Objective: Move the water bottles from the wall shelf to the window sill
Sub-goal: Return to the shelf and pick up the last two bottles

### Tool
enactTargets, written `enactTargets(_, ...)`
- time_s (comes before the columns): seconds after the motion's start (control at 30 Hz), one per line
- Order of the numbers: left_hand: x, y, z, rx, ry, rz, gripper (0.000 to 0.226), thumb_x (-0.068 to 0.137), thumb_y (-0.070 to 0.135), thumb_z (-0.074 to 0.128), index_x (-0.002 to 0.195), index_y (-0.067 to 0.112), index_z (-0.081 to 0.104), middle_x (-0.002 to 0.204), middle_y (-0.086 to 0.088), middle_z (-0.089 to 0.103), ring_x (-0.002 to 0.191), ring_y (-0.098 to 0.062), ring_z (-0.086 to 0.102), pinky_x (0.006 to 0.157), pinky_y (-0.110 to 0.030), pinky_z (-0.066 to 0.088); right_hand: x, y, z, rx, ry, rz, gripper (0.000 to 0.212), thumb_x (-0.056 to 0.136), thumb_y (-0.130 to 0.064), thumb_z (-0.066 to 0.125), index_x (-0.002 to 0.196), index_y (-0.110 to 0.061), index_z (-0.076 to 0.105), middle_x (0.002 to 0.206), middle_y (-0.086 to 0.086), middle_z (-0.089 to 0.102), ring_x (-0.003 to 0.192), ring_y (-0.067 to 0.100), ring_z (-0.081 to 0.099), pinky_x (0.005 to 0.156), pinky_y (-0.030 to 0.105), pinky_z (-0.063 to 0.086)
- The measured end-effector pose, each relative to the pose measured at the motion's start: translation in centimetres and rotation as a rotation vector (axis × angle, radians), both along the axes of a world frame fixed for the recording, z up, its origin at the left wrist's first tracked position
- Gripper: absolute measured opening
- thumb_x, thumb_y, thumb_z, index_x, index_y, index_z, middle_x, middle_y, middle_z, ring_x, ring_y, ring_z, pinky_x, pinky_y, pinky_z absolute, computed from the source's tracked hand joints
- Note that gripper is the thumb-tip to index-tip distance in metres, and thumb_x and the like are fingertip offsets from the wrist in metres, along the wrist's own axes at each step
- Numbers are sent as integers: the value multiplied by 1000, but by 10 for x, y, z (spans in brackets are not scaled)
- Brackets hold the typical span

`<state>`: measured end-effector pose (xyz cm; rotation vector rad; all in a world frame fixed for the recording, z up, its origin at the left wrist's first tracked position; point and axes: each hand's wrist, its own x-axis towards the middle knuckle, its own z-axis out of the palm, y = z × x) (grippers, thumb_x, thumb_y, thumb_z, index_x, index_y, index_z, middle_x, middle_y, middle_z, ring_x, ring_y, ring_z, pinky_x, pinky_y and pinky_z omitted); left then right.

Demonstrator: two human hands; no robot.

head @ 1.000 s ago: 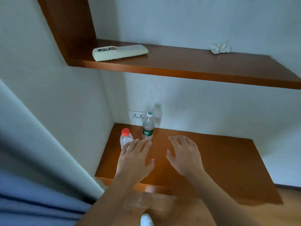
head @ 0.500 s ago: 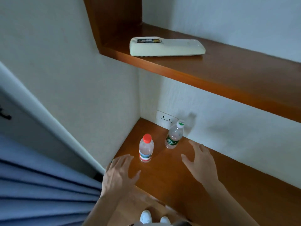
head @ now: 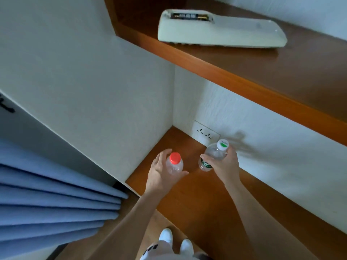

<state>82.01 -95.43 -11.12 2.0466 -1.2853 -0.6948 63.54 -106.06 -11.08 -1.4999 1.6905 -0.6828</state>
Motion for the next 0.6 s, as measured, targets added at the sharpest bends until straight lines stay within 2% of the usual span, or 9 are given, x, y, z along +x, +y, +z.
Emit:
enactTargets(0.1, -3, -2, -4, 20, -5, 28, 86, 70, 57, 79, 138, 26, 38, 133, 1, 54, 118, -16, 54, 88, -19, 49, 5, -4, -11, 38, 6, 3, 81, 58, -48, 92, 123, -23, 51, 114, -2, 59, 106, 16, 59, 88, 33, 52)
enactTargets(0.17, -4, -3, -6, 38, 5, 43, 86, 70, 53, 81, 138, 22, 38, 129, 1, 55, 110, -10, 51, 76, -4, 39, 6, -4, -16, 45, 6, 3, 83, 56, -51, 90, 124, -22, 52, 113, -1, 60, 105, 17, 60, 90, 38, 55)
enactTargets(0.2, -5, -4, -9, 46, 20, 54, 85, 69, 51, 82, 137, 22, 39, 127, 1, 55, 107, -8, 49, 70, -1, 36, 6, -4, -17, 39, 7, 7, 83, 58, -50, 90, 125, -21, 52, 113, -1, 61, 105, 17, 61, 91, 39, 55)
enactTargets(0.23, -5, -4, -11, 52, 40, 67, 86, 68, 50, 83, 137, 22, 39, 125, 2, 55, 106, -7, 49, 68, -1, 35, 6, -3, -18, 33, 8, 11, 81, 60, -48, 90, 127, -21, 52, 113, -2, 62, 106, 18, 61, 92, 39, 55)
enactTargets(0.33, -9, -6, -13, 73, 106, 121, 85, 68, 49, 84, 136, 24, 40, 120, 7, 53, 106, -10, 52, 74, -10, 43, 4, 2, -16, 14, 3, 32, 74, 67, -43, 89, 127, -23, 51, 115, -4, 63, 108, 16, 60, 91, 32, 53)
enactTargets(0.47, -12, -12, 4, -6, 73, 153, 77, 70, 50, 82, 132, 22, 45, 111, 11, 53, 100, -9, 55, 77, -18, 46, -1, 12, -3, -25, 6, 46, 74, 70, -46, 86, 130, -26, 49, 119, -6, 61, 109, 13, 58, 81, 22, 48)
enactTargets(0.53, -12, -14, 19, -37, 91, 161, 78, 72, 49, 81, 134, 21, 44, 114, 6, 56, 100, -9, 54, 80, -23, 48, -2, 16, 8, -42, 13, 51, 76, 70, -49, 85, 133, -26, 48, 119, -8, 58, 110, 11, 56, 78, 20, 46)
enactTargets(0.6, -13, -14, 35, -73, 129, 182, 82, 72, 51, 79, 138, 20, 41, 124, -1, 58, 106, -16, 57, 84, -33, 53, -4, 19, 21, -46, -12, 60, 78, 69, -52, 84, 133, -28, 48, 120, -6, 58, 110, 14, 58, 80, 24, 51)
